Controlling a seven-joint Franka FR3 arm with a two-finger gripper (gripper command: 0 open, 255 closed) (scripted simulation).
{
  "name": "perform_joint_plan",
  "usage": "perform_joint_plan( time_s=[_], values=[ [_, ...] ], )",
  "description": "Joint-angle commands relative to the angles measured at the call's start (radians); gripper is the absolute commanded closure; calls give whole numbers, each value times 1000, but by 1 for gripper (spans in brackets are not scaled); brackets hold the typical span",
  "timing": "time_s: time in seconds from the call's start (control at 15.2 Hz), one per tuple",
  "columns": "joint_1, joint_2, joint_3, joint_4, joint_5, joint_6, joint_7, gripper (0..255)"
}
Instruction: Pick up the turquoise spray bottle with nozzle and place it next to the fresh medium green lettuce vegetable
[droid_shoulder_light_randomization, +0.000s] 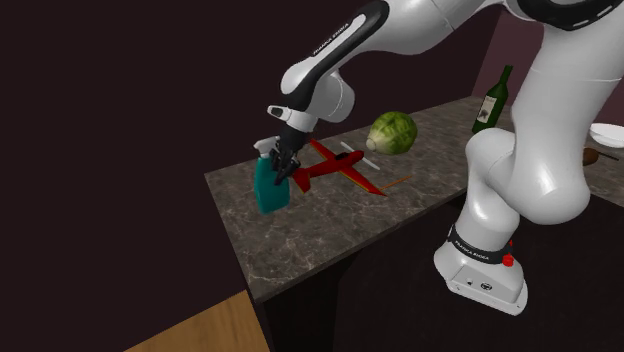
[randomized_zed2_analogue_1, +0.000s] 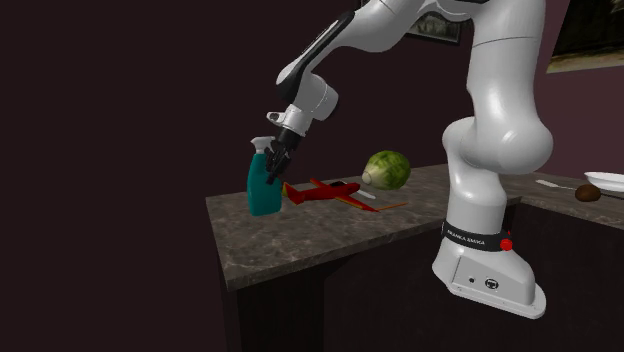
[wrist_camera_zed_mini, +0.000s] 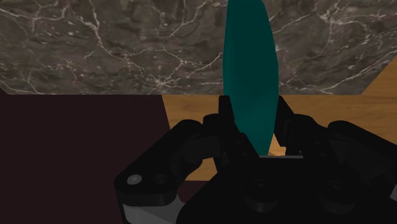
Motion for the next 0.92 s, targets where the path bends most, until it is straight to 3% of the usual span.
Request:
perform_joint_plan(
  time_s=[0.0,0.86],
  values=[
    [-2,-21,-2,5,-37,-15,35,255],
    [-27,-142,9,52,-225,-126,220,255]
  ],
)
